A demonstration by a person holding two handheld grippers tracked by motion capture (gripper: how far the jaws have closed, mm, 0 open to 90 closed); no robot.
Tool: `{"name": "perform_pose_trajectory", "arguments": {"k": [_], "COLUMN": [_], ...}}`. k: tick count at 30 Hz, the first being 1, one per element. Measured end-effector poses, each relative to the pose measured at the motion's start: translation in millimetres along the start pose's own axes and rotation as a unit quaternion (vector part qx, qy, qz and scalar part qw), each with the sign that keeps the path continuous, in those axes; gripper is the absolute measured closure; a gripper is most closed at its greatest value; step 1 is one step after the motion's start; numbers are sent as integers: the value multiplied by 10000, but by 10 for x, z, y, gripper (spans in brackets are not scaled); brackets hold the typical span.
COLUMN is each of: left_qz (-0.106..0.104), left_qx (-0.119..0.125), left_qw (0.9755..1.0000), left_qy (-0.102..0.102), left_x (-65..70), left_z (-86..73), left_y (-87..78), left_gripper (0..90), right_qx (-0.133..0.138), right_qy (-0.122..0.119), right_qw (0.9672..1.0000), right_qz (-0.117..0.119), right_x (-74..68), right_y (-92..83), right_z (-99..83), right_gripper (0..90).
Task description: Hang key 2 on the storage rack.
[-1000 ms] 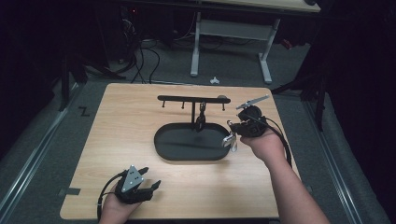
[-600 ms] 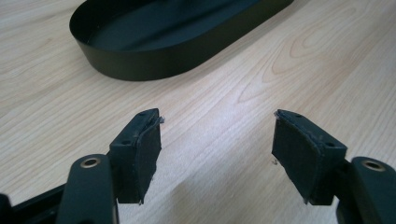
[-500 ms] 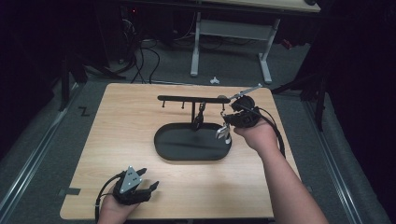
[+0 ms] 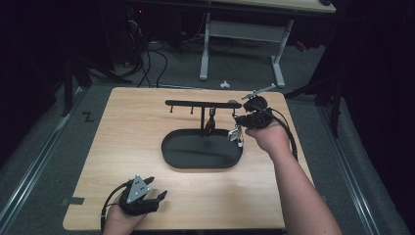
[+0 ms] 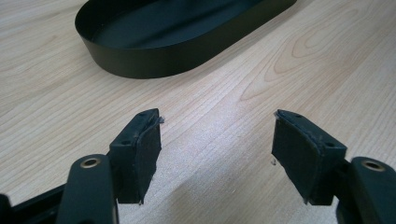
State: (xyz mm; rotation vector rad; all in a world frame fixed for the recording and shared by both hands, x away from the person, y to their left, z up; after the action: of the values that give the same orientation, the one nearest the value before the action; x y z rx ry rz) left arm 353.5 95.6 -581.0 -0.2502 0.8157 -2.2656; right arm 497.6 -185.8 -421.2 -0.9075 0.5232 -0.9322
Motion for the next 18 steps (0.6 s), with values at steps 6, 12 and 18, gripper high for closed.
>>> {"name": "perform_pose_trajectory", "arguments": {"k": [6, 12, 18], "left_qz": [-14, -2, 10], "left_qx": [5, 19, 19], "left_qw": [10000, 10000, 10000], "left_qy": [3, -2, -27], "left_x": [4, -1, -13], "left_z": [1, 0, -3], "left_y": [-2, -2, 1], "left_gripper": [332, 332, 332], "right_qx": [60, 148, 190], "right_qy": [-29, -39, 76], "right_qw": [9999, 9992, 9983], "right_qz": [-136, -356, -550], "right_x": [43, 119, 195], "right_y": [68, 149, 249], "right_z": [26, 41, 38], "right_gripper": [852, 830, 750]}}
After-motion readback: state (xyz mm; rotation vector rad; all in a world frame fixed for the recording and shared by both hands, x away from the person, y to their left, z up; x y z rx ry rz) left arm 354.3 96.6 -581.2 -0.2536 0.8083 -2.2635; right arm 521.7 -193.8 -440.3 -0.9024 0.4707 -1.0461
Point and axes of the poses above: each handheld gripper's, and its own axes: y roughly forward along the jaws, z roughly out of its top, x roughly to its right, the point moved 10 cm from there along y, roughly forward along the jaws, and after that the axes turned 5 degrees about -x, right-handed, at the moved point
